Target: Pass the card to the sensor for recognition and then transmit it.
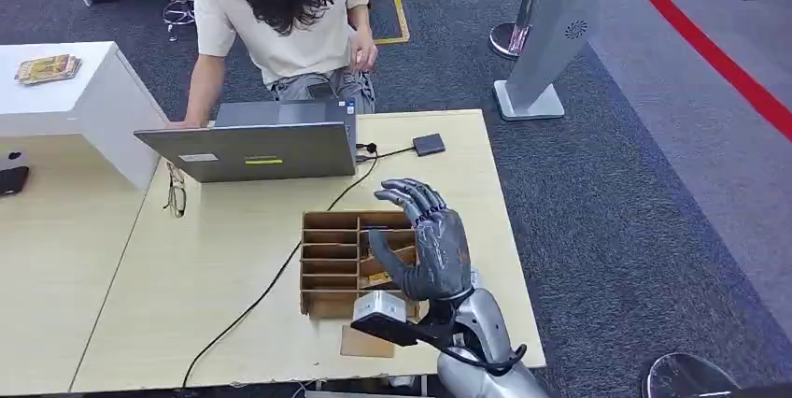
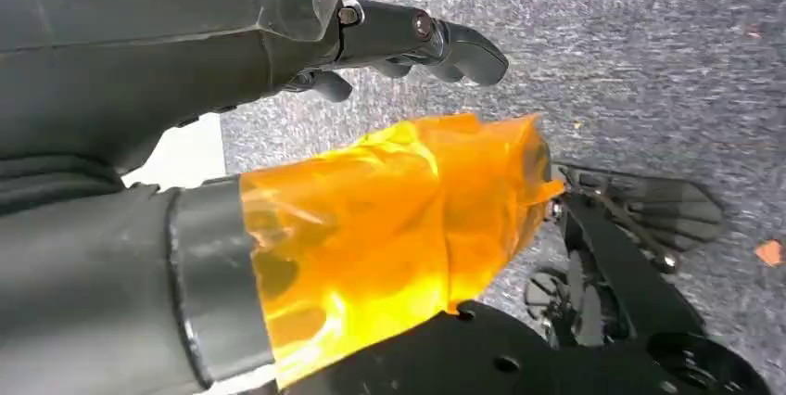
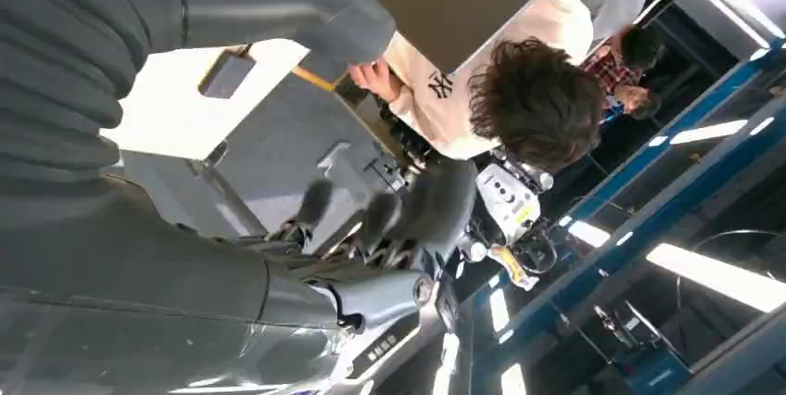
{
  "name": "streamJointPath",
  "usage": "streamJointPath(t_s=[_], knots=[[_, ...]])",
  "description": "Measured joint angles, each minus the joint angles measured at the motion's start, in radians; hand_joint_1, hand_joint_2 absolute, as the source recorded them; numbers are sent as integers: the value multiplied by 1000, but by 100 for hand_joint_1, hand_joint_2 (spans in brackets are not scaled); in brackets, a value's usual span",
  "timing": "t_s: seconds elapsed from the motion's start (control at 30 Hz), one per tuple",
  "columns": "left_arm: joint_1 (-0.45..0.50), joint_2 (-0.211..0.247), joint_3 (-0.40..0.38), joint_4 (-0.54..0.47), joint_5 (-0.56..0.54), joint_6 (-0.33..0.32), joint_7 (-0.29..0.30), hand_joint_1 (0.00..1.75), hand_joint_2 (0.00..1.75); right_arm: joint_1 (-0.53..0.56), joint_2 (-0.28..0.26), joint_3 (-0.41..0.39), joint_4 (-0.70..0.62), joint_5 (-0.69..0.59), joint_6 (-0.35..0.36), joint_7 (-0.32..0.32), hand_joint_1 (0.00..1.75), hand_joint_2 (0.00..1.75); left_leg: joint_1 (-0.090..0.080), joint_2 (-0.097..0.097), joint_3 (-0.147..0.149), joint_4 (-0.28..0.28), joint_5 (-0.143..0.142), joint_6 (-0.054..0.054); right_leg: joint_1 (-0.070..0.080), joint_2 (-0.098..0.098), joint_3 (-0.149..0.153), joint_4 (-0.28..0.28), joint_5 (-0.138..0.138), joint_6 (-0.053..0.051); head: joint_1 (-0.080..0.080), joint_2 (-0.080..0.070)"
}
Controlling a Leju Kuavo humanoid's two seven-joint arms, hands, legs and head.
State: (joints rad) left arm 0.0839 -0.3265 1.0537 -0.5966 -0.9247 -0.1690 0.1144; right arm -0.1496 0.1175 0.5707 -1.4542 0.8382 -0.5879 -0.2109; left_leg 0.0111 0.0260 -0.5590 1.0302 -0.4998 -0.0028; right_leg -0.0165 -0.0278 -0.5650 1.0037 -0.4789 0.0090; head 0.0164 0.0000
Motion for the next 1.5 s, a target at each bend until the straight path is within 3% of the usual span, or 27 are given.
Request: streamJointPath(t_s=[0.03,0.17,0.23,0.27,0.3,0.37,0.73,0.97,1.1,1.23,1.27,1.5], knots=[[0,0,6,0,-10,0,-5,0,0,0,-3,2,0,16,-1,7,120,175,0,0,0,0,0,0,0,0,0,0,0,0,0,0],[0,-1,26,0,-31,-1,-16,0,0,0,-16,6,0,54,-4,26,124,175,0,0,0,0,0,0,0,0,0,0,0,0,0,0],[0,-2,34,0,-41,-2,-22,0,0,0,-21,8,1,72,-10,37,98,175,0,0,0,0,0,0,0,0,0,0,0,0,0,0],[-1,-2,39,0,-44,-2,-24,0,0,0,-24,8,1,80,-12,41,98,175,0,0,0,0,0,0,0,0,0,0,0,0,0,0],[-1,-2,43,0,-45,-2,-24,0,0,0,-27,8,2,85,-14,44,86,175,0,0,0,0,0,0,0,0,0,0,0,0,0,0],[-2,-2,47,0,-48,-2,-26,0,0,1,-31,8,2,93,-15,51,87,175,0,0,0,0,0,0,0,0,0,0,0,0,0,0],[-7,-4,83,0,-81,-11,-42,0,0,5,-49,8,8,179,-32,96,63,175,0,0,0,0,0,0,0,0,0,0,0,0,0,0],[-20,-5,109,0,-107,-13,-47,0,0,5,-58,8,18,227,-31,121,63,175,0,0,0,0,0,0,0,0,0,0,0,0,0,0],[-23,-6,121,0,-121,-7,-53,0,0,3,-59,12,41,251,-27,134,79,175,0,0,0,0,0,0,0,0,0,0,0,0,0,0],[-29,-6,131,0,-129,-2,-55,0,0,-3,-60,18,59,263,-18,146,75,175,0,0,0,0,0,0,0,0,0,0,0,0,0,0],[-31,-6,134,0,-129,-2,-55,0,0,-5,-60,20,63,264,-13,148,82,175,0,0,0,0,0,0,0,0,0,0,0,0,0,0],[-42,-6,148,3,-144,6,-63,0,0,-29,-60,38,93,278,7,164,59,175,0,0,0,0,0,0,0,0,0,0,0,0,0,0]])
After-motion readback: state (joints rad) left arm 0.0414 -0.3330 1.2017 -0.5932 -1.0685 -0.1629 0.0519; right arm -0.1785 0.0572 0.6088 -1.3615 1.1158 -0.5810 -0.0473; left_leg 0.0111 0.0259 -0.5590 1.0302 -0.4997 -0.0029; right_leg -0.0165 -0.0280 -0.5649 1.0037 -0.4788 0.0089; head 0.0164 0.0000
